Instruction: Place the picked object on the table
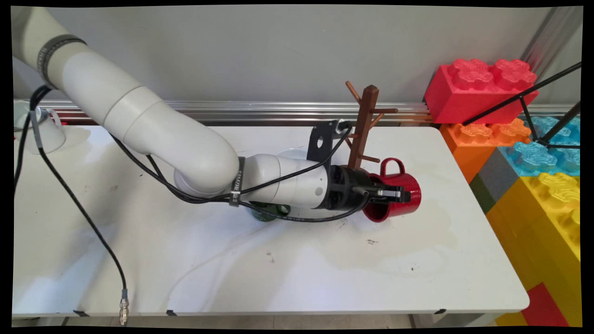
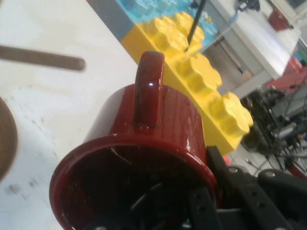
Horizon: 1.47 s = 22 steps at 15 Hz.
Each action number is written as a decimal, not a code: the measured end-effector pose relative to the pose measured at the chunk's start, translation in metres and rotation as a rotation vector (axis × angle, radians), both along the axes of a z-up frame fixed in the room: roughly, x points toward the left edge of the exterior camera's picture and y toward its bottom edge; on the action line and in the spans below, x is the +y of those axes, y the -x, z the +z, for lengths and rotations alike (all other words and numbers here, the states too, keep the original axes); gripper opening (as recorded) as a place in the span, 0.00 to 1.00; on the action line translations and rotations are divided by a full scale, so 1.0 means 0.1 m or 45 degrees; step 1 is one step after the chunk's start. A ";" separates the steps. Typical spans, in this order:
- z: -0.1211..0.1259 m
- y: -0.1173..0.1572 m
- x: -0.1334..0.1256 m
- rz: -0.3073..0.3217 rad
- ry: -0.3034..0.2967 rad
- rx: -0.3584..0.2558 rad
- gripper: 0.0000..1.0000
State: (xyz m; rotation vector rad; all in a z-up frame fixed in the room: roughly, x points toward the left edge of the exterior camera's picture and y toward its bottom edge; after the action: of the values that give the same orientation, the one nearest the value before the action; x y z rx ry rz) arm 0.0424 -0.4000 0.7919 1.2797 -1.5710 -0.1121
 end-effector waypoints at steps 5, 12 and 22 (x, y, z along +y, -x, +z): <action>0.14 -0.02 0.10 -0.096 -0.034 -0.070 0.00; 0.52 -0.10 0.18 -0.236 -0.018 -0.245 0.00; 1.01 -0.20 0.22 -0.466 0.072 -0.525 0.00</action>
State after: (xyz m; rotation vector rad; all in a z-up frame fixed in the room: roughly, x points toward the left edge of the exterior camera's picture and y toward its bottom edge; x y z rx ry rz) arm 0.0623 -0.3778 0.8931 0.9987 -2.1394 -0.0331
